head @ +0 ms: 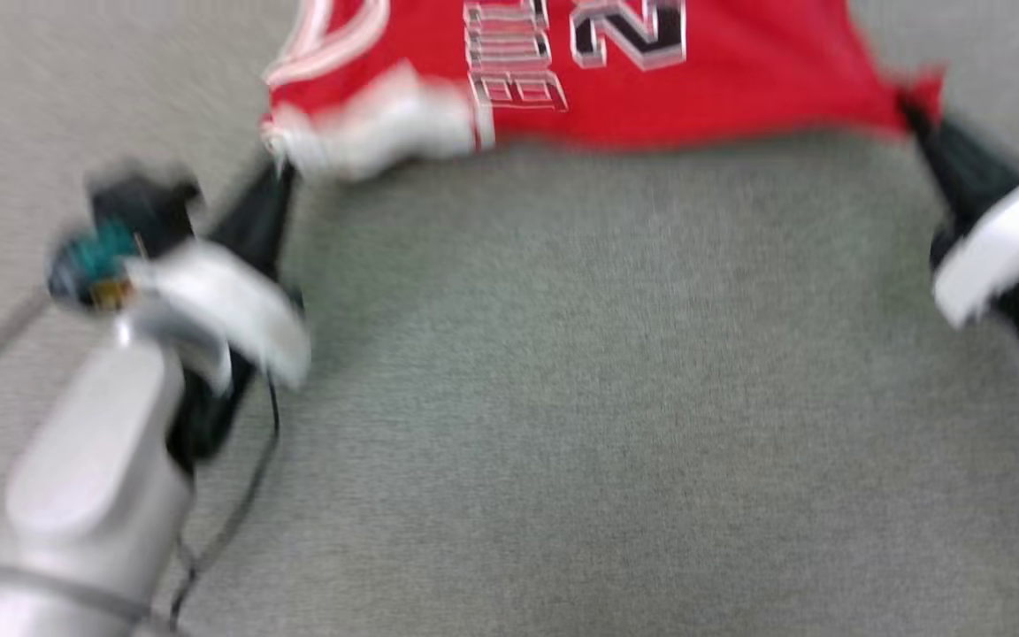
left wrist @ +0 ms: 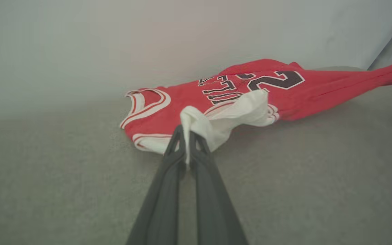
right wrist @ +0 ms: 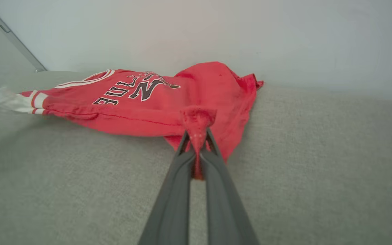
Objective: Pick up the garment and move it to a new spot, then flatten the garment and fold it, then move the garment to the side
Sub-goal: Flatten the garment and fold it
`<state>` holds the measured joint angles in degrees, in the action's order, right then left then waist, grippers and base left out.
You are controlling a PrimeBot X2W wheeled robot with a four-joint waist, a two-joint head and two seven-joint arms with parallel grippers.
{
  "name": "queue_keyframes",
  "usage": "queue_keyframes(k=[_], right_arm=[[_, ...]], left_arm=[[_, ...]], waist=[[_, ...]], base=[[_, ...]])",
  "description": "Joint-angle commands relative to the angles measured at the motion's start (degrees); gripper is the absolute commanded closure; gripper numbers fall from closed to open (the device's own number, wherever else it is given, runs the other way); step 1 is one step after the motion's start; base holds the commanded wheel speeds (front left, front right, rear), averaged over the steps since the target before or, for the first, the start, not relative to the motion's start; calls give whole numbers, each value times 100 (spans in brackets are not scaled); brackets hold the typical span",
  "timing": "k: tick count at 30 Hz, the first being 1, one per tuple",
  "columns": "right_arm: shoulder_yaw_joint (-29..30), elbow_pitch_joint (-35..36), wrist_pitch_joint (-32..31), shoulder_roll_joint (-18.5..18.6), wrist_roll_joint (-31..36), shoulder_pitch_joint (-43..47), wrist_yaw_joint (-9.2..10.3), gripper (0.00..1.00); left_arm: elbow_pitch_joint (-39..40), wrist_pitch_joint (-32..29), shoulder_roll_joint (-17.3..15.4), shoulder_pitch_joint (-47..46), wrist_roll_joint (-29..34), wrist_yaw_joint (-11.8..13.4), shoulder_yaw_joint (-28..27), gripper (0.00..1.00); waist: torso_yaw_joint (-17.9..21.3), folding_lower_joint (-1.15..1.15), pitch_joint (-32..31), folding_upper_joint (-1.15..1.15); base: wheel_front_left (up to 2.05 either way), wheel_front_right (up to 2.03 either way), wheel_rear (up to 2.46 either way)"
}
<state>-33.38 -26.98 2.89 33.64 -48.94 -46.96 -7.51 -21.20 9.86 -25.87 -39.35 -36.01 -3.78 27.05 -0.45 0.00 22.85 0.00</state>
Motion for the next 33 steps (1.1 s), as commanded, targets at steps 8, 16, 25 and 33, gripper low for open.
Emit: queue_keyframes(k=[8,16,25,33], right_arm=[[-382,334,-277,602,-378,1422,4,100],[-408,635,-534,937,-634,2376,4,100],[-38,1107,-950,1209,-951,3638,4,100],[539,1565,-1246,1259,-1110,4655,4,100]], left_arm=[[1058,-639,-665,1927,-415,170,153,100],[2169,-1245,-1277,3320,-803,401,247,100],[3012,-1726,-1588,4438,-1258,612,445,100],[3337,-1791,-1645,4979,-1613,597,505,100]], waist=[[-305,0,-1077,0],[-414,0,-1565,0],[-412,0,-2025,0],[-318,0,-2148,0]], base=[[0,0,0],[0,0,0],[0,0,0],[0,0,0]])
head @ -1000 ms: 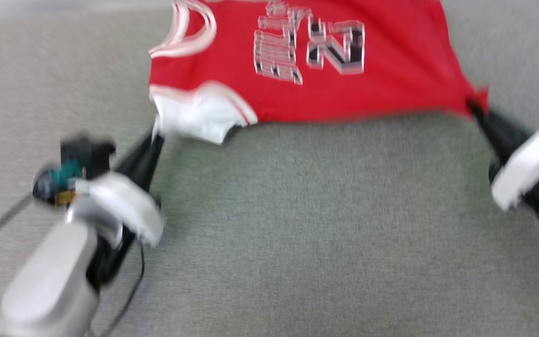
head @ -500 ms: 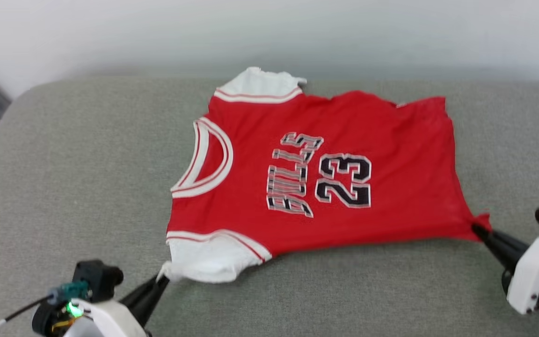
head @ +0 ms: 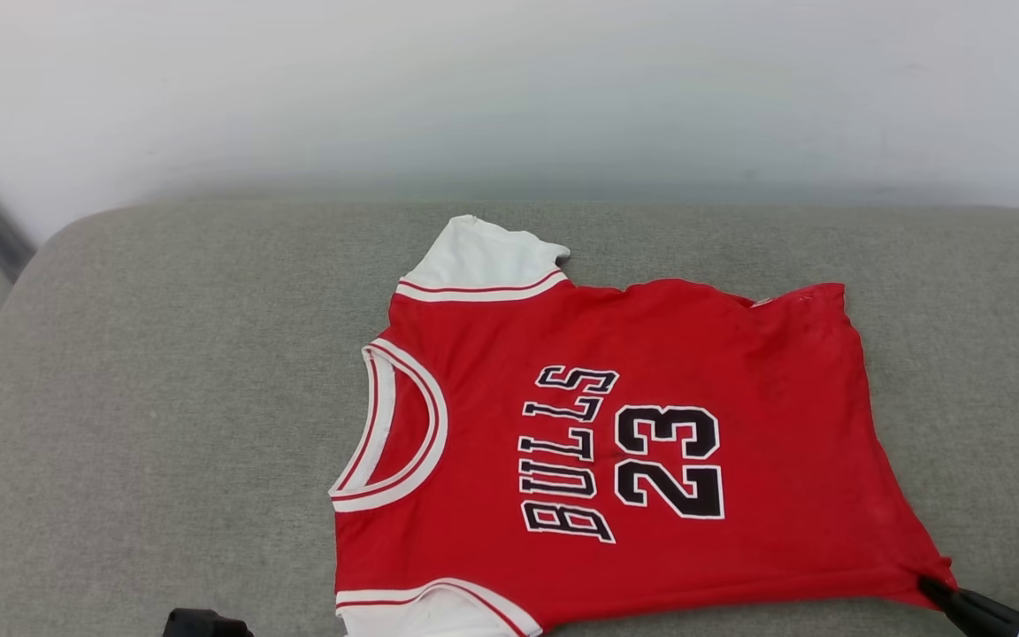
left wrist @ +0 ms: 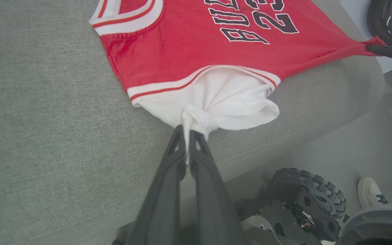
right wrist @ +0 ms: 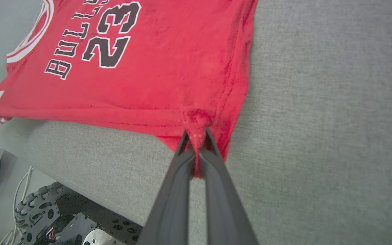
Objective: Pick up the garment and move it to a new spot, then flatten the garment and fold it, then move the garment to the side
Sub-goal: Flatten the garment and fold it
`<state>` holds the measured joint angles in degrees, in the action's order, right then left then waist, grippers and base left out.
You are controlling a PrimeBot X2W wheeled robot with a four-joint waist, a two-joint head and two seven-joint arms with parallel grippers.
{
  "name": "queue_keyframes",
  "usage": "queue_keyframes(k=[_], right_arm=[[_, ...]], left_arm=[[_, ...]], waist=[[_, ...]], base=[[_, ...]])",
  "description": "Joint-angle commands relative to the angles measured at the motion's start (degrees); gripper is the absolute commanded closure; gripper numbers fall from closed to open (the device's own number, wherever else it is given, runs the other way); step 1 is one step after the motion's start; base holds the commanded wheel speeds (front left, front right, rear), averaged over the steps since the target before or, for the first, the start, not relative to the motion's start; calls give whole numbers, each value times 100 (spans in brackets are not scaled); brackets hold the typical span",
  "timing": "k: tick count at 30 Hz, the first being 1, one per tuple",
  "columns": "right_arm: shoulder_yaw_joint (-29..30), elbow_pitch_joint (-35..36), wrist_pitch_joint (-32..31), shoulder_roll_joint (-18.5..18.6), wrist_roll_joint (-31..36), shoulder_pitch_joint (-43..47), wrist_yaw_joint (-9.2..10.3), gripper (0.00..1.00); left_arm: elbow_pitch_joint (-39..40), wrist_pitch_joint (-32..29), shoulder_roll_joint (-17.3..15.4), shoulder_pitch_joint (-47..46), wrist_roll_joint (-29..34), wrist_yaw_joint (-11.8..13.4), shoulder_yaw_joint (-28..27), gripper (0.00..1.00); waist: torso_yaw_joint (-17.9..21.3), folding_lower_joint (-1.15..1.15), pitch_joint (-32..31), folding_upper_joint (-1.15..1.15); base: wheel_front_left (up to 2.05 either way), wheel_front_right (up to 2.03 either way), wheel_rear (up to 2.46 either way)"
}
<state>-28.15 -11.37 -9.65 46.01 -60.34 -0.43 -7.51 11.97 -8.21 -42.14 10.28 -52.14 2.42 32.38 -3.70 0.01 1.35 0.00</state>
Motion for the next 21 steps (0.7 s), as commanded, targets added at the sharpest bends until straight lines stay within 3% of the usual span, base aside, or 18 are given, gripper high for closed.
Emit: queue_keyframes(k=[1,9,11,21], right_arm=[[95,56,-14,-8,47,76,4,100],[603,562,-248,-242,203,142,3,100],[840,769,-440,-370,406,-145,3,100],[975,581,-727,-619,999,-1055,3,100]], left_arm=[[38,58,4,18,-28,-33,-47,100],[30,302,58,-403,-3,-112,-292,100],[-16,429,127,-937,86,-149,-496,100],[-647,67,304,-2370,316,-335,-480,100]], waist=[[22,-1,4,0],[170,-1,213,0],[253,-1,549,0],[358,-1,1383,0]], base=[[0,0,0],[0,0,0],[0,0,0],[0,0,0]])
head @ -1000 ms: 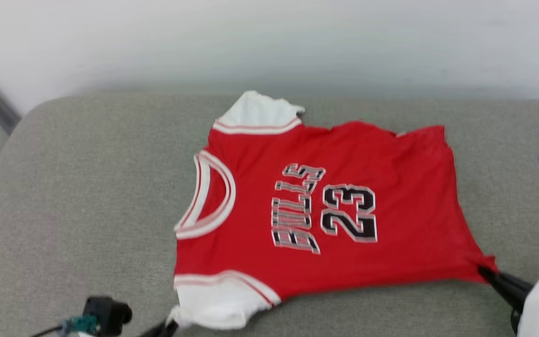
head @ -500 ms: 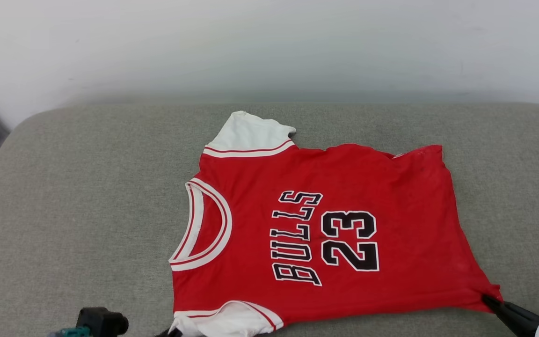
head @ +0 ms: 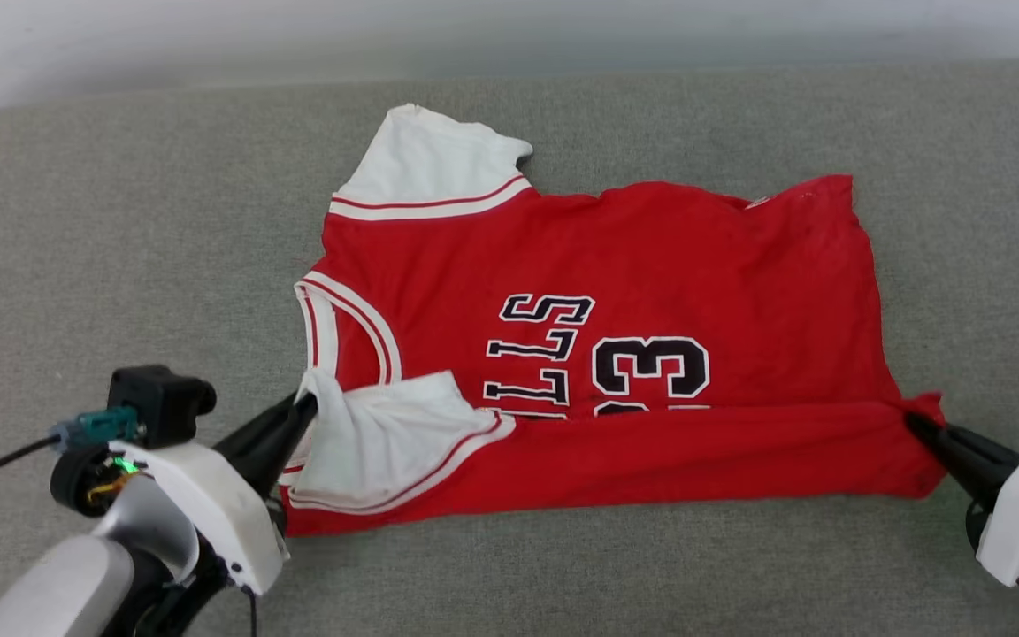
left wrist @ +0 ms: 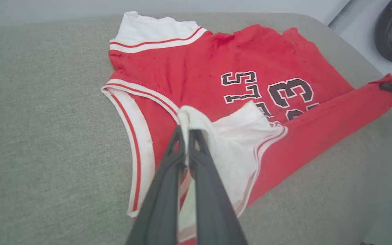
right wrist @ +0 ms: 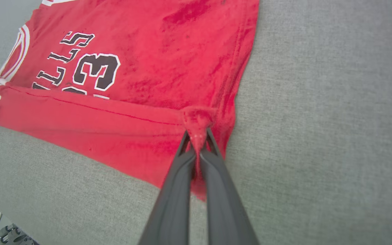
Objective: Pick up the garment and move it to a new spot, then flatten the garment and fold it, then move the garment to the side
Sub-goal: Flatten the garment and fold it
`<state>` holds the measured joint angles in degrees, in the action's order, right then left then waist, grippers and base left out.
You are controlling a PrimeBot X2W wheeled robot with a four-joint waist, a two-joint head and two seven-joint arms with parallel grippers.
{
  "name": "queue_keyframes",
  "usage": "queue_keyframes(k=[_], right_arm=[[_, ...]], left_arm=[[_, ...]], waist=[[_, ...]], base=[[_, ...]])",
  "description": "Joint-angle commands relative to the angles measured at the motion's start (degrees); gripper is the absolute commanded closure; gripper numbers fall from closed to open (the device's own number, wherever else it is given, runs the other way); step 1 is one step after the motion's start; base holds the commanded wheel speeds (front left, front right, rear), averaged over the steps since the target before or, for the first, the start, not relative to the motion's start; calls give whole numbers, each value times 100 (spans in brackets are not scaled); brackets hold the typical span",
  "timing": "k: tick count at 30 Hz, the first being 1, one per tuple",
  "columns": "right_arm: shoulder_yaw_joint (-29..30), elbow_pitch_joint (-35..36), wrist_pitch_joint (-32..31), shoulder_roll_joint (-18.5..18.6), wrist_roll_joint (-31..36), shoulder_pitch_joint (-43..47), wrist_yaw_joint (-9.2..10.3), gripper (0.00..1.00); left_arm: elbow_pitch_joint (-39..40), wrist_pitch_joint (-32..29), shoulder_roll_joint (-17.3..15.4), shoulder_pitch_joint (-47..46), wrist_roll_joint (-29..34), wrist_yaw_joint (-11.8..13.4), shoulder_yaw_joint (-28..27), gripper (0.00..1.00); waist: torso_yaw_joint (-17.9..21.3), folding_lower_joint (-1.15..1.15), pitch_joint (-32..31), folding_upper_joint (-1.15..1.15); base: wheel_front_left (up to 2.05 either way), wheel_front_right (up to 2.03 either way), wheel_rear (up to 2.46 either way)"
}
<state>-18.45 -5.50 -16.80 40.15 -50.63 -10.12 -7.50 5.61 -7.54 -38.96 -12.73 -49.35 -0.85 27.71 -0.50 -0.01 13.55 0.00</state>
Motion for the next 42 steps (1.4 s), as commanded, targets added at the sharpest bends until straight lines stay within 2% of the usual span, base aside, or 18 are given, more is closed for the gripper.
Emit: queue_keyframes(k=[1,9,16,17,18,19,24,28,32,37,42], right_arm=[[-19,-39,-38,-50,79,-181,2,100],[-208,-447,-235,-214,305,-807,2,100],[-388,-766,-281,-340,428,-1081,3,100],[-398,-815,-260,-352,454,-1117,3,80],[-411,-860,-219,-363,491,-1146,3,25],[-421,-912,-183,-391,510,-1154,3,0],[-502,-1035,10,-406,730,-1153,2,0],[-476,-938,-109,-407,969,-953,2,0],[-249,-825,-276,-547,1117,-757,2,0],[451,-619,-718,-959,1514,-293,2,0],[1281,-204,-1344,-1599,1982,235,2,0]], left_arm=[[-103,-18,13,-213,81,-26,3,100],[-1004,-158,331,-1006,132,-52,56,100],[-1697,-177,535,-1219,293,-78,260,100],[-1797,-164,575,-1234,325,-90,307,97],[-1912,-92,613,-1267,379,-77,323,48],[-2014,-14,663,-1287,408,-43,336,0],[-2445,387,875,-1250,529,47,345,0],[-2525,847,1029,-1008,295,434,-51,0],[-2357,972,992,-720,155,666,-253,0],[-1812,791,801,-134,71,1116,-358,0],[-1022,332,555,481,128,1589,-226,0]], waist=[[48,1,234,0],[69,1,566,0],[70,1,609,0],[68,1,602,0],[65,1,590,0],[62,1,565,0],[46,1,321,0],[70,1,-47,0],[80,1,-243,0],[126,1,-489,0],[169,1,-581,0]], base=[[0,0,0],[0,0,0],[0,0,0],[0,0,0],[0,0,0],[0,0,0],[0,0,0],[0,0,0],[0,0,0],[0,0,0],[0,0,0]])
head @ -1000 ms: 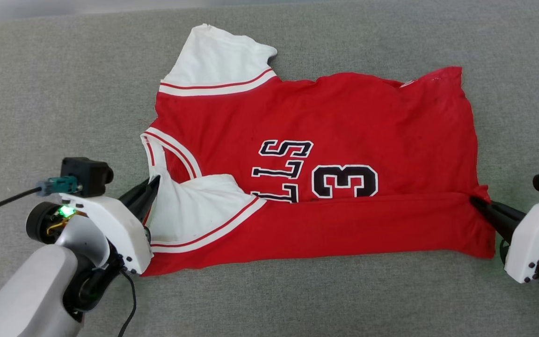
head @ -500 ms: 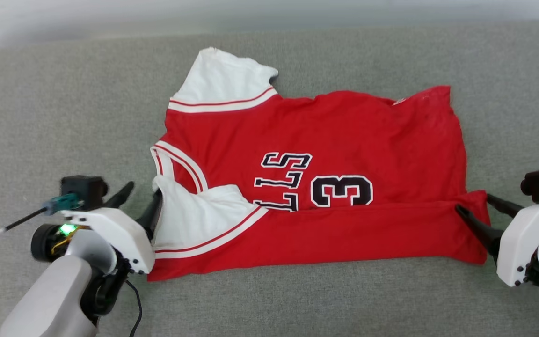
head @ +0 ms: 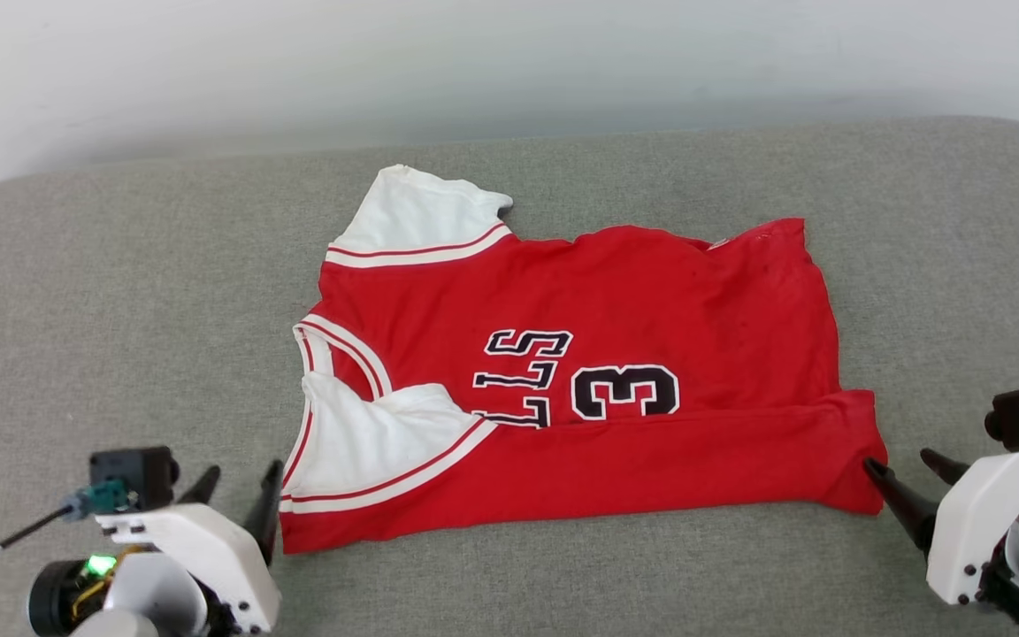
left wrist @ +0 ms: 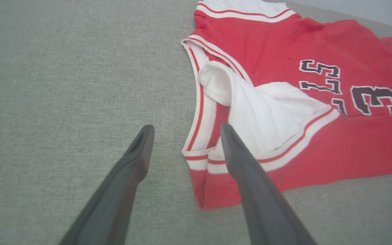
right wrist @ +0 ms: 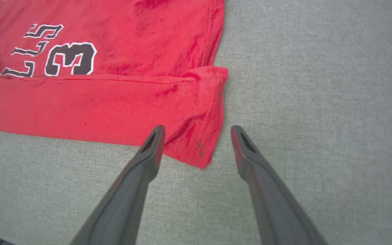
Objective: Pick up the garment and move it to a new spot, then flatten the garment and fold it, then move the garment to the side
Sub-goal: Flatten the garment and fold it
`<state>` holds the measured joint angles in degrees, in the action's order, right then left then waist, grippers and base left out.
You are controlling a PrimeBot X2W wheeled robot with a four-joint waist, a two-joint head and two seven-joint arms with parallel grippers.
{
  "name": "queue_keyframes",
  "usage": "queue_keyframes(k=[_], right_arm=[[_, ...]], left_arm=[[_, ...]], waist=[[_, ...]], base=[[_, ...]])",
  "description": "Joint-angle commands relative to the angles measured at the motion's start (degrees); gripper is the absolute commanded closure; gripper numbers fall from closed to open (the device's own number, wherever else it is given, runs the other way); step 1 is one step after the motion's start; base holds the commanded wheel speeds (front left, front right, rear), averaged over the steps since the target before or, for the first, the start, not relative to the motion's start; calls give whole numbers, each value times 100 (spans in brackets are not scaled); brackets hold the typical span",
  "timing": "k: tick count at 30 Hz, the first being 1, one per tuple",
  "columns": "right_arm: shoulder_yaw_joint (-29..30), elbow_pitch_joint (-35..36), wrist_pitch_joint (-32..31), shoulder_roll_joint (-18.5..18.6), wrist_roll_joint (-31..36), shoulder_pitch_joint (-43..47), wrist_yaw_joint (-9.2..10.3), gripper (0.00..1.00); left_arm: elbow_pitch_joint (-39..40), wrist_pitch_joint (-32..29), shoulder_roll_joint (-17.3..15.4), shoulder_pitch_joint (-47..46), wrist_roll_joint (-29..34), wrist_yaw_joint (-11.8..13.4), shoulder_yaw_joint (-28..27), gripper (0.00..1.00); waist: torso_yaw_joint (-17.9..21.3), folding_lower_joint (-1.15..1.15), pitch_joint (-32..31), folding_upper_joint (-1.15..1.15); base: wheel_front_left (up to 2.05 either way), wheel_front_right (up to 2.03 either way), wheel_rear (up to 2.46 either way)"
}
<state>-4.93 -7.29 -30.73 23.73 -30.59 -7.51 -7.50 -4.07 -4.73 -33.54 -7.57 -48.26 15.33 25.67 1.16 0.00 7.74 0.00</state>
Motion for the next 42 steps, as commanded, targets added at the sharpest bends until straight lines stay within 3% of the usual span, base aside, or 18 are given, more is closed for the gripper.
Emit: queue_keyframes(k=[1,10,20,23,27,28,30,36,42], right_arm=[[84,90,-45,-102,65,81,2,0],[717,1155,-500,-1046,624,542,2,0],[768,1673,-591,-1222,671,517,2,0],[789,1696,-563,-1238,694,496,2,0],[760,1698,-554,-1216,692,453,2,0],[756,1702,-546,-1197,703,433,2,0],[774,1698,-515,-1135,748,399,2,0],[832,1624,-528,-925,957,370,2,0],[1063,1226,-622,-918,1242,380,2,0]], left_arm=[[105,-47,-35,56,33,49,22,0],[1021,-838,-300,255,250,575,377,0],[700,-1215,-366,95,501,1002,522,0],[505,-1295,-312,79,477,994,599,0],[181,-1519,-156,146,315,778,807,0],[119,-1553,-105,153,270,716,855,13],[37,-1512,36,131,173,586,900,100],[-59,-1235,115,-16,209,383,881,100],[375,-843,164,-125,218,292,719,100]], waist=[[9,0,-3,0],[126,0,256,0],[281,0,648,0],[306,0,737,0],[336,0,815,0],[341,0,825,0],[332,0,826,0],[182,0,650,0],[-58,0,440,0]], base=[[0,0,0],[0,0,0],[0,0,0],[0,0,0],[0,0,0],[0,0,0],[0,0,0],[0,0,0],[0,0,0]])
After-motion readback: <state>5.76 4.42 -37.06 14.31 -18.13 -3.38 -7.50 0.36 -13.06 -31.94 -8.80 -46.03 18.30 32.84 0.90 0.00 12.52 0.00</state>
